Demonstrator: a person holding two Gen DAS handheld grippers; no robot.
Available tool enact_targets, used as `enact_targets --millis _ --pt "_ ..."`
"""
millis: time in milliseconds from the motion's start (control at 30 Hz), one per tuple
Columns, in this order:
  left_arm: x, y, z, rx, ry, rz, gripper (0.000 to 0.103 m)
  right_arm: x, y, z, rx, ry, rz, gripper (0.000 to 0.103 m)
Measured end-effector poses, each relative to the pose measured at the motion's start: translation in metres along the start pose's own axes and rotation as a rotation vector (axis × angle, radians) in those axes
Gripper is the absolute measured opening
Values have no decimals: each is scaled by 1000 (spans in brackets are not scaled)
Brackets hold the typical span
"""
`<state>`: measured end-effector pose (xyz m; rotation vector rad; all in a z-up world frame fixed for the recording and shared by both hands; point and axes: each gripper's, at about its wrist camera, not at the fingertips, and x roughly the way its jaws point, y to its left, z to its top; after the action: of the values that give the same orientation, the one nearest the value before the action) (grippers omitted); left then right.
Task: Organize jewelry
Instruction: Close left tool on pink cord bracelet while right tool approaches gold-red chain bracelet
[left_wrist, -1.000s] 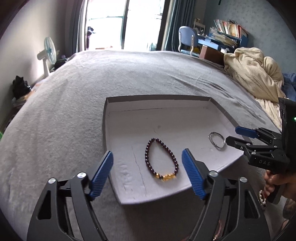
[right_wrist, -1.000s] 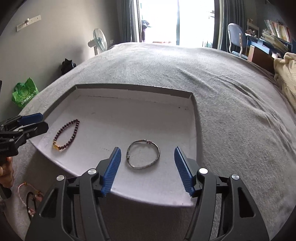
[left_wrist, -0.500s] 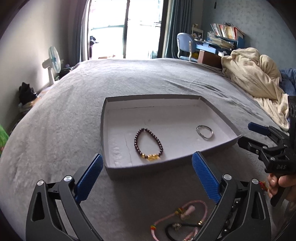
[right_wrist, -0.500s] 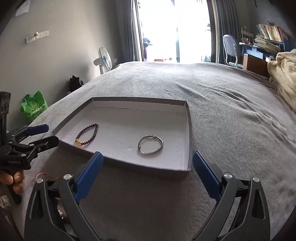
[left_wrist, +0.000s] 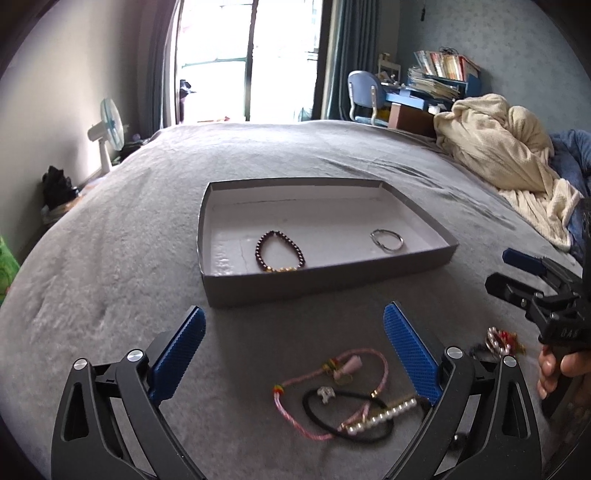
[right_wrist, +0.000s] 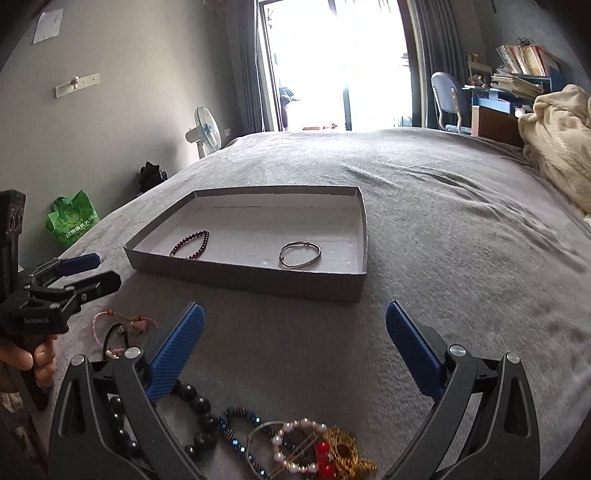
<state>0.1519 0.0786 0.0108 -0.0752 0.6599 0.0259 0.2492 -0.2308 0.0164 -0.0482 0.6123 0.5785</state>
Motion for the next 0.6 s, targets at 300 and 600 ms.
enact_targets --millis 300,600 --pt "-13 -6 -20 12 -1 -10 96 -20 8 -19 -5 -36 -14 97" --pt "-10 0 -31 -22 53 2 96 -32 6 -35 31 -29 4 97"
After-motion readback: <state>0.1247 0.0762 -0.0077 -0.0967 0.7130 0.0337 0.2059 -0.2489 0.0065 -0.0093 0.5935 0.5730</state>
